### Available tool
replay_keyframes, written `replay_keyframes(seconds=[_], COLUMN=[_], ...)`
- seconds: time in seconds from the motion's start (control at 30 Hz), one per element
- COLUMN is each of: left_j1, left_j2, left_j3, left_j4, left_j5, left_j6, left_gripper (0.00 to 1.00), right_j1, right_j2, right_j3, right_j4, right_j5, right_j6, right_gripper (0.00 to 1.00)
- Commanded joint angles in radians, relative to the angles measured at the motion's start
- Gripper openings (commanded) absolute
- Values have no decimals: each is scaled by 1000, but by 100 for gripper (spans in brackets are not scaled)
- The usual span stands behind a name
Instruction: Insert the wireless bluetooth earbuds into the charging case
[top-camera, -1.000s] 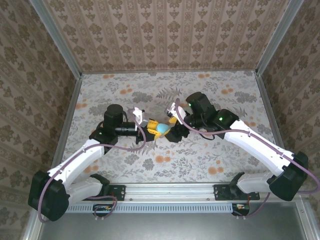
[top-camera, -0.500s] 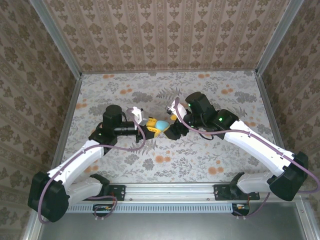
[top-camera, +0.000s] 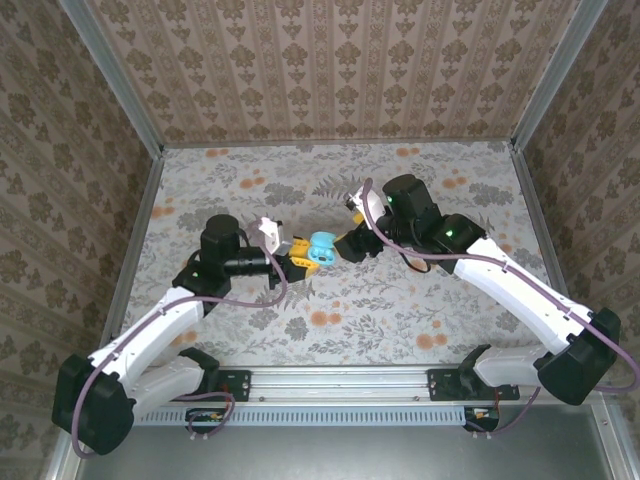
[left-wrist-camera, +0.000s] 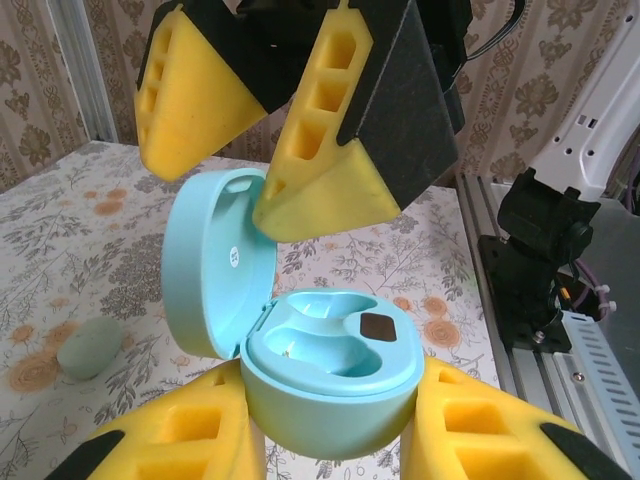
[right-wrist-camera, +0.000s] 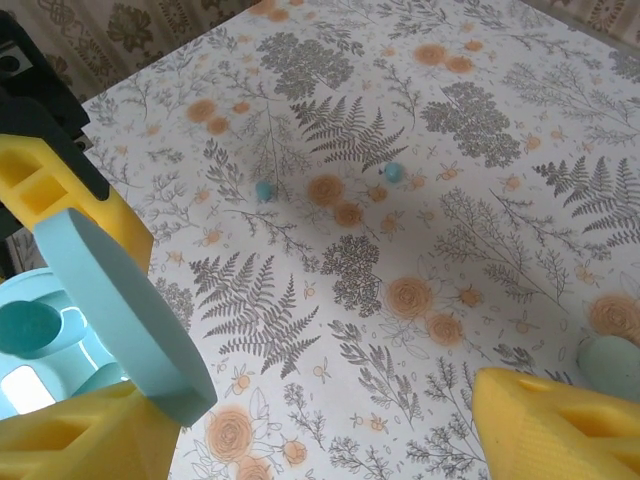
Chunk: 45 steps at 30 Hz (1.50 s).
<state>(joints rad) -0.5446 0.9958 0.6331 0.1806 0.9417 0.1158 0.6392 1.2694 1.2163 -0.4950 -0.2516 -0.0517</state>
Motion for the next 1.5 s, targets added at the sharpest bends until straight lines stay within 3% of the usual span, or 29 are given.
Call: replay_keyframes(seconds=[0.0, 0.27, 0.47, 0.8, 1.1, 1.47], left_j1=[-5, 19, 62, 157, 183, 193], left_j2=[-32, -65, -115, -240, -367, -499], left_j3=[-17, -38, -73, -118, -107, -38], left_j4=[8, -37, -36, -101, -206, -403], left_j5=[6, -131, -214, -355, -460, -601], left_j6=[-19, -41, -90, -130, -127, -71], left_gripper=[29, 29, 28, 28, 28, 27], right_j1=[-20, -25, -26, -18, 53, 144], right_j2=[-31, -104, -132, -68, 176, 623], right_j3=[7, -15, -51, -170, -66, 307], right_j4=[34, 77, 96, 191, 190, 78], right_j5=[12, -60, -44, -44, -24, -6], right_j6=[45, 100, 169, 375, 396, 471], right_gripper=[77, 77, 77, 72, 70, 66])
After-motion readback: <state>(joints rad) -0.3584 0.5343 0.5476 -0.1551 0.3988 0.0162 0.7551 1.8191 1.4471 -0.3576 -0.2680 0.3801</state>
